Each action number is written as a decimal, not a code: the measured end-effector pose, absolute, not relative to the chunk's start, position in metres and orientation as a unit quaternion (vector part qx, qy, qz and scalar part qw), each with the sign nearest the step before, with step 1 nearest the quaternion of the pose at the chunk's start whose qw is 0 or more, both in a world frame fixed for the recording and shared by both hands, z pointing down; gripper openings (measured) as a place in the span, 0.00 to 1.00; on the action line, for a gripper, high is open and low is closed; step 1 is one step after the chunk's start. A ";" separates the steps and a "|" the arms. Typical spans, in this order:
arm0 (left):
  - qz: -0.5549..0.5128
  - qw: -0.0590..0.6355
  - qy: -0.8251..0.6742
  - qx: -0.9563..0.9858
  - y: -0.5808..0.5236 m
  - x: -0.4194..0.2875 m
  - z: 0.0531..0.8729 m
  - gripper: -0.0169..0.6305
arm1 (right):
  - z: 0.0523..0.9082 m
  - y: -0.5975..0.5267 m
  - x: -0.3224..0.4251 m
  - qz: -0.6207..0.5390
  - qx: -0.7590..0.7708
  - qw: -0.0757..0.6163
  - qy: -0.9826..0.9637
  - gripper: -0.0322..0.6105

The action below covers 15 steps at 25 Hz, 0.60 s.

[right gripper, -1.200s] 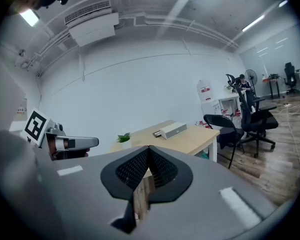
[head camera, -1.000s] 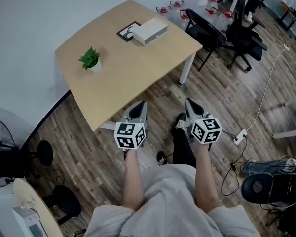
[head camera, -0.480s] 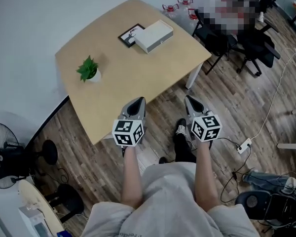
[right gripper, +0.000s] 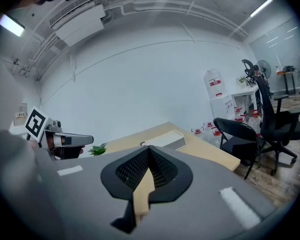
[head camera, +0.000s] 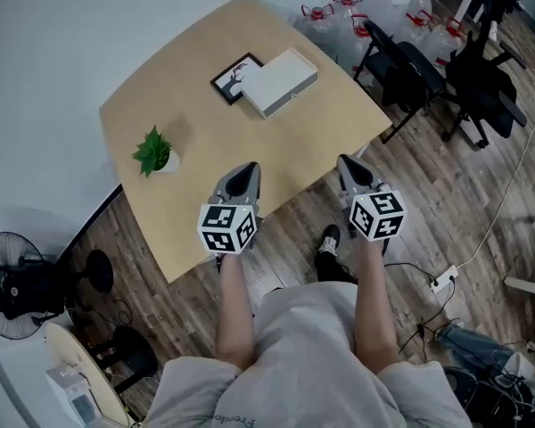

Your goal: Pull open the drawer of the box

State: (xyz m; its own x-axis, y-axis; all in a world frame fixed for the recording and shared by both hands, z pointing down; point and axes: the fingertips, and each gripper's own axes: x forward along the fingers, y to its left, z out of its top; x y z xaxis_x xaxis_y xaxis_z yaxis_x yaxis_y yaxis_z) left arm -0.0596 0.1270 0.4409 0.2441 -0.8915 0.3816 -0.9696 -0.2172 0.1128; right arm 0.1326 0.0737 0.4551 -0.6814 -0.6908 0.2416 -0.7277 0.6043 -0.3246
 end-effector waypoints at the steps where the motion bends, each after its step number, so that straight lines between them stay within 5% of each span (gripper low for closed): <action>1: 0.119 0.166 -0.607 0.768 0.118 -0.061 0.441 0.11 | 0.457 0.062 0.132 0.204 0.394 0.047 -0.895 0.05; 15: 0.122 0.195 -0.641 0.732 0.067 -0.097 0.461 0.11 | 0.487 -0.016 0.110 0.224 0.366 0.079 -0.900 0.05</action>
State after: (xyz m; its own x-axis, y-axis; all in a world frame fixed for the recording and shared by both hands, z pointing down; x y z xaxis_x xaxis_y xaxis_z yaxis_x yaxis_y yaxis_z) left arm -0.0975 0.0668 0.4609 0.1473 -0.8917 0.4280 -0.9865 -0.1012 0.1289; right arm 0.1100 -0.0156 0.4872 -0.7201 -0.6222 0.3071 -0.6935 0.6321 -0.3457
